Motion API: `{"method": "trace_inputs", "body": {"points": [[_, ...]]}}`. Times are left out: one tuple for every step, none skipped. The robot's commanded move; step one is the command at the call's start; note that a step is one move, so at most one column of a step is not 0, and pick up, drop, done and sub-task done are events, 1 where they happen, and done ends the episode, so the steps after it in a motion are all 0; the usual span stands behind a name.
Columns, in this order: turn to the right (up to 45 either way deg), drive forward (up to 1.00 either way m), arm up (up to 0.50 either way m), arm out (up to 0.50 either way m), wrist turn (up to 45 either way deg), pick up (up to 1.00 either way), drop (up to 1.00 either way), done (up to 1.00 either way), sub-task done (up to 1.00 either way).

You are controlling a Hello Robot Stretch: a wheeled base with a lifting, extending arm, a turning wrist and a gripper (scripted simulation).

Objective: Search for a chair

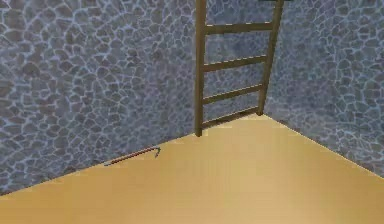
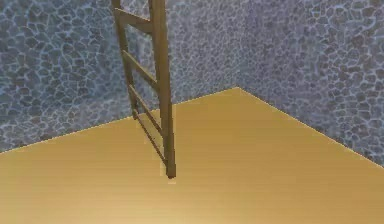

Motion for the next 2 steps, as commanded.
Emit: {"method": "trace_inputs", "body": {"points": [[-45.0,0.00,0.00,0.00,0.0,0.00,0.00,0.00,0.00],[-45.0,0.00,0.00,0.00,0.0,0.00,0.00,0.00,0.00]]}}
